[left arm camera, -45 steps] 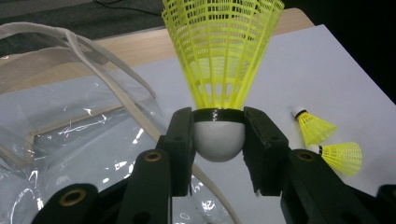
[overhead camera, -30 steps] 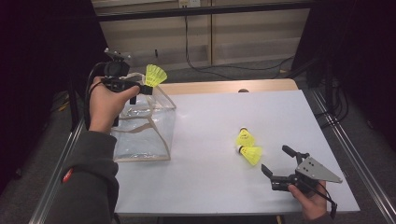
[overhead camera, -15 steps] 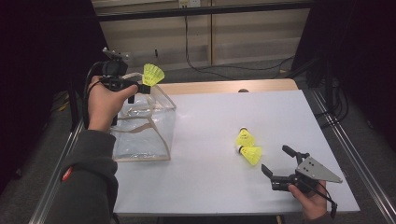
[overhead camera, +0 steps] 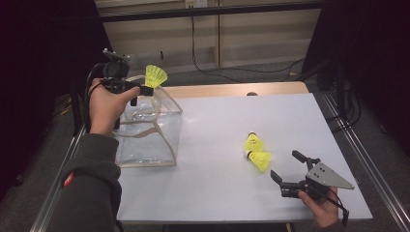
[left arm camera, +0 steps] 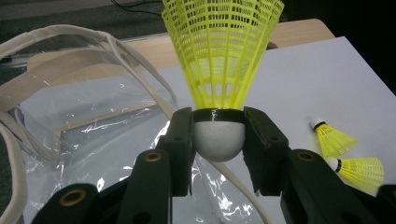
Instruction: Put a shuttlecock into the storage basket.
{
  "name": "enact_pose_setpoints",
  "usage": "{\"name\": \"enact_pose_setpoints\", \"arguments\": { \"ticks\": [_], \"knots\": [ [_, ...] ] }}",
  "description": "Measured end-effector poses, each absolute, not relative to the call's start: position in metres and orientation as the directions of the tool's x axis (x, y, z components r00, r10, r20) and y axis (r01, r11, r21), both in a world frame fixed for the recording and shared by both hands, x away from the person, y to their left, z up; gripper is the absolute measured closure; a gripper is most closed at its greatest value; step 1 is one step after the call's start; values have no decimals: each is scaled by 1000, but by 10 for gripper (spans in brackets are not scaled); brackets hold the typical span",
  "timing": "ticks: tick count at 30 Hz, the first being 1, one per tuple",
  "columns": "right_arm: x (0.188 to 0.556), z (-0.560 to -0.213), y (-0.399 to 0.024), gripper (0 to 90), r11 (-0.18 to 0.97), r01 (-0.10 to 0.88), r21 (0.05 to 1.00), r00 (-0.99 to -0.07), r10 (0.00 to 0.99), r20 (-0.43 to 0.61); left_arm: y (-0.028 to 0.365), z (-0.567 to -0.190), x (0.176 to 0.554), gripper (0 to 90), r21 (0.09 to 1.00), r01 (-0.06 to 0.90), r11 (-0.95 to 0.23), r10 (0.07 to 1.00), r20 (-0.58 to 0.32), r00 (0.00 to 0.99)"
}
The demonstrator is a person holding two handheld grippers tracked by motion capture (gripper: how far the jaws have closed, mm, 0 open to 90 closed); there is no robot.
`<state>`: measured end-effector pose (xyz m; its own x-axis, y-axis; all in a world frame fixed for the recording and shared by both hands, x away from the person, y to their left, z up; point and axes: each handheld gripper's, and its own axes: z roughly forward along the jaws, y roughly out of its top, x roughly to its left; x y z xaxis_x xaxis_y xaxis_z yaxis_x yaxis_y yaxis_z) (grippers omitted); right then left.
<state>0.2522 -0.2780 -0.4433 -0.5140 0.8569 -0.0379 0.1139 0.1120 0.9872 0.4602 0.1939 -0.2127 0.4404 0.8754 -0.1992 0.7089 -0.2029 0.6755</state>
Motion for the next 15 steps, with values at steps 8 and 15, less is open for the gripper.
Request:
{"name": "enact_pose_setpoints", "arguments": {
  "ticks": [8, 15],
  "knots": [
    [252, -443, -278, 26, 112, 115, 987, -514, 857, -37, 197, -214, 464, 651, 680, 709, -187, 882, -202, 426],
    [252, -443, -278, 26, 113, 114, 987, -515, 856, -39, 200, -214, 466, 651, 681, 709, -183, 888, -195, 417]
  ]
}}
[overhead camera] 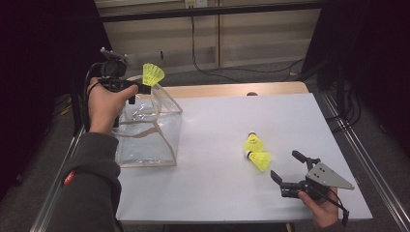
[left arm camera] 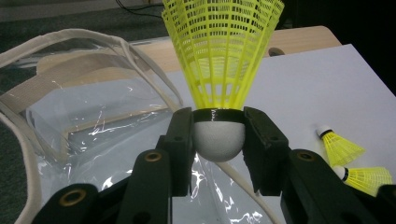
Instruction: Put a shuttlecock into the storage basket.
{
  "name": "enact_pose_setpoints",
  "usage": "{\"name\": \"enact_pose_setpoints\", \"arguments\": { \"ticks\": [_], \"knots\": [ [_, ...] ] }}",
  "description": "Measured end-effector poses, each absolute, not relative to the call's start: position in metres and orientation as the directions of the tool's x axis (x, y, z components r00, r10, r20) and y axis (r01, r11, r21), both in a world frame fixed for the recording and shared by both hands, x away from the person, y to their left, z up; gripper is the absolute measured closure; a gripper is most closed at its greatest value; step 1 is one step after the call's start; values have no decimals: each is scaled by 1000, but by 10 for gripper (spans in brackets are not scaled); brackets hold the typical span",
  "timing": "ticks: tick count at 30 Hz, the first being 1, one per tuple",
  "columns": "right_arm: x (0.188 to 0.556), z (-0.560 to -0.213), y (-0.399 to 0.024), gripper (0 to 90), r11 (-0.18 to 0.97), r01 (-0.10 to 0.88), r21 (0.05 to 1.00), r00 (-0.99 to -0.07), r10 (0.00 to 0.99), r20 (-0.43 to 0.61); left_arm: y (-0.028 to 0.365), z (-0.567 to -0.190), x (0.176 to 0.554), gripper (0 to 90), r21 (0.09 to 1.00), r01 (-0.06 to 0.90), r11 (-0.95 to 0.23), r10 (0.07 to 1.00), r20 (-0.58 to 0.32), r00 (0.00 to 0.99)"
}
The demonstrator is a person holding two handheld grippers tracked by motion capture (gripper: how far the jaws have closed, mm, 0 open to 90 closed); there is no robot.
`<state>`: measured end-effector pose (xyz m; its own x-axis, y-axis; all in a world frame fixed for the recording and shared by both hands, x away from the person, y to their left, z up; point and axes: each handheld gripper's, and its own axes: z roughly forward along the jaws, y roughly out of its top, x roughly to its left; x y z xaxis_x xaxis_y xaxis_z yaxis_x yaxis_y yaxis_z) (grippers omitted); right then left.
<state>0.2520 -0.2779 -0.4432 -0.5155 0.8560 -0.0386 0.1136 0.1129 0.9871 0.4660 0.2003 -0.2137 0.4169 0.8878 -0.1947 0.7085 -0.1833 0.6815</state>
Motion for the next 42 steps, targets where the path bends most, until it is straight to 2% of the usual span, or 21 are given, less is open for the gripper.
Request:
{"name": "enact_pose_setpoints", "arguments": {
  "ticks": [42],
  "knots": [
    [252, -444, -278, 26, 111, 119, 987, -516, 856, -34, 217, -225, 474, 651, 690, 714, -123, 922, -188, 340]
  ]
}}
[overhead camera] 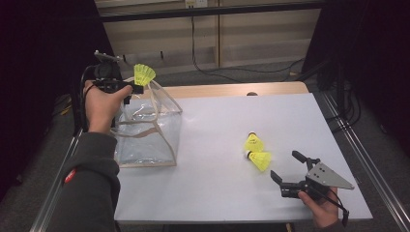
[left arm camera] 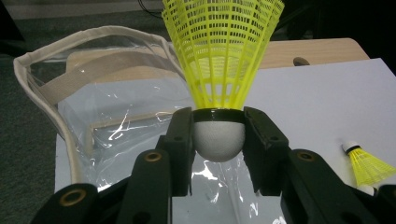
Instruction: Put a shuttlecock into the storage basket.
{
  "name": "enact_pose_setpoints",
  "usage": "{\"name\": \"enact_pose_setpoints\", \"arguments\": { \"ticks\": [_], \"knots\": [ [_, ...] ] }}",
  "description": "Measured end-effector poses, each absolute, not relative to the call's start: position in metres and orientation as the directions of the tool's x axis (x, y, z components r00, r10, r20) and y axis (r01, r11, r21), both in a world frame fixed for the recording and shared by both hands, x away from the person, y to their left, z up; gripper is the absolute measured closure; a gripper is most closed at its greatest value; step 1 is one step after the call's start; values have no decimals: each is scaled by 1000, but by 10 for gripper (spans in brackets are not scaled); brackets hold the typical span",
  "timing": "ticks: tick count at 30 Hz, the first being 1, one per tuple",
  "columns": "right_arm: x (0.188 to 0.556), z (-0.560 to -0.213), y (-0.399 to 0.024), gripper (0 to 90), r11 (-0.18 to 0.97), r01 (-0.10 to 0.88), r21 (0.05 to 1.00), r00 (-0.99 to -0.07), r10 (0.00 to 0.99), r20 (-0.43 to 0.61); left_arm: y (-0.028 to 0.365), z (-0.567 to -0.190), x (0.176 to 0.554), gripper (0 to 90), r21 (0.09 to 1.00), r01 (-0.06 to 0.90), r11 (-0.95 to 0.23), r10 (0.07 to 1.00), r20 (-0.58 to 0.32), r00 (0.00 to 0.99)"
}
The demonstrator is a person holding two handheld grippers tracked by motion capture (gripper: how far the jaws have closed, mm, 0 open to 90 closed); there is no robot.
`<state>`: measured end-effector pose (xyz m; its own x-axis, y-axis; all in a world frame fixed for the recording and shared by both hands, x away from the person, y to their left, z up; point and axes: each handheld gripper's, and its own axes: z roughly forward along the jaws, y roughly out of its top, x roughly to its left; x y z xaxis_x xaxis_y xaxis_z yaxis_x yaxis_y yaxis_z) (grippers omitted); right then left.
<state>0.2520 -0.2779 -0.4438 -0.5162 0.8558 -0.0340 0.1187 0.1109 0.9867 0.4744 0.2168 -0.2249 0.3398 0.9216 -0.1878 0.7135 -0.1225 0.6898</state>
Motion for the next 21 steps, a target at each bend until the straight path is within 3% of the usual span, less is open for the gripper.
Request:
{"name": "enact_pose_setpoints", "arguments": {
  "ticks": [21],
  "knots": [
    [252, -444, -278, 26, 111, 119, 987, -518, 855, -34, 221, -230, 478, 651, 683, 725, -92, 935, -191, 299]
  ]
}}
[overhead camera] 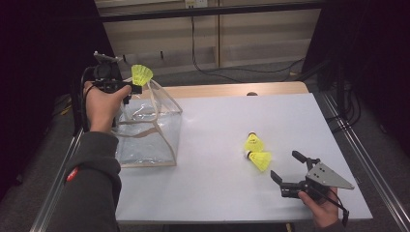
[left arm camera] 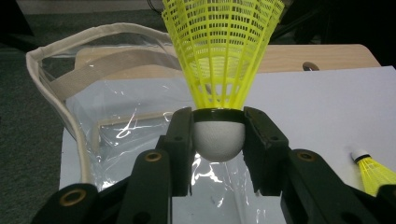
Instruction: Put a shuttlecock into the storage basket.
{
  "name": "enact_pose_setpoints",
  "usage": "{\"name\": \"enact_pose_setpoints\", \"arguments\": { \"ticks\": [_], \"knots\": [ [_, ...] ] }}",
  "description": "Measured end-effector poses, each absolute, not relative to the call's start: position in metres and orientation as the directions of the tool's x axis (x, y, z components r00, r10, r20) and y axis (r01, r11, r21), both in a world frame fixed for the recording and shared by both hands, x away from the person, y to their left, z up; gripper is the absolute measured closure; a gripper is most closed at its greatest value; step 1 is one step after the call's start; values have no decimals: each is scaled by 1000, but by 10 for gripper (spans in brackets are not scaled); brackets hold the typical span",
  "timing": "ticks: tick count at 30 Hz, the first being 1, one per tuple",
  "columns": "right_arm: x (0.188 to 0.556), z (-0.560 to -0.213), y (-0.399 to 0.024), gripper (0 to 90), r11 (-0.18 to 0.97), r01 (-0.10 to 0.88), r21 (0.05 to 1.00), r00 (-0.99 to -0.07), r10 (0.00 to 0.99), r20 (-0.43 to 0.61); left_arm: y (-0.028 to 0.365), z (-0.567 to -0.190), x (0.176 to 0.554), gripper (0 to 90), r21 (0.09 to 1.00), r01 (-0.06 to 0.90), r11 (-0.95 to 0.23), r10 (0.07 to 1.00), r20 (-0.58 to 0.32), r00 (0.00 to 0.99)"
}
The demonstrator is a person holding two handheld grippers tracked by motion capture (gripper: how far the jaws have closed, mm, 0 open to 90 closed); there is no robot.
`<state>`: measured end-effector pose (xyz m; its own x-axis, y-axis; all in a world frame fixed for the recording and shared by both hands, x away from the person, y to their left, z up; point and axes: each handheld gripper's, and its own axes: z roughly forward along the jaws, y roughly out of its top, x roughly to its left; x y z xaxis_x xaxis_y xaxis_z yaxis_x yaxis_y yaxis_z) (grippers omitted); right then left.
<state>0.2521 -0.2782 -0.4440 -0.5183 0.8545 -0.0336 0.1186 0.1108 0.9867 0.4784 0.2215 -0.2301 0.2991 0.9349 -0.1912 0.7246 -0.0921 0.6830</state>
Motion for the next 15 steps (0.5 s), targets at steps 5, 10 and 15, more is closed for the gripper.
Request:
{"name": "enact_pose_setpoints", "arguments": {
  "ticks": [5, 10, 15],
  "knots": [
    [252, -444, -278, 26, 111, 119, 987, -517, 855, -34, 223, -230, 479, 651, 686, 723, -84, 937, -193, 291],
    [252, -444, -278, 26, 111, 120, 987, -517, 855, -34, 224, -231, 479, 651, 687, 722, -80, 939, -192, 287],
    [252, -444, -278, 27, 112, 117, 987, -518, 854, -35, 227, -231, 480, 650, 686, 724, -75, 943, -188, 275]
  ]
}}
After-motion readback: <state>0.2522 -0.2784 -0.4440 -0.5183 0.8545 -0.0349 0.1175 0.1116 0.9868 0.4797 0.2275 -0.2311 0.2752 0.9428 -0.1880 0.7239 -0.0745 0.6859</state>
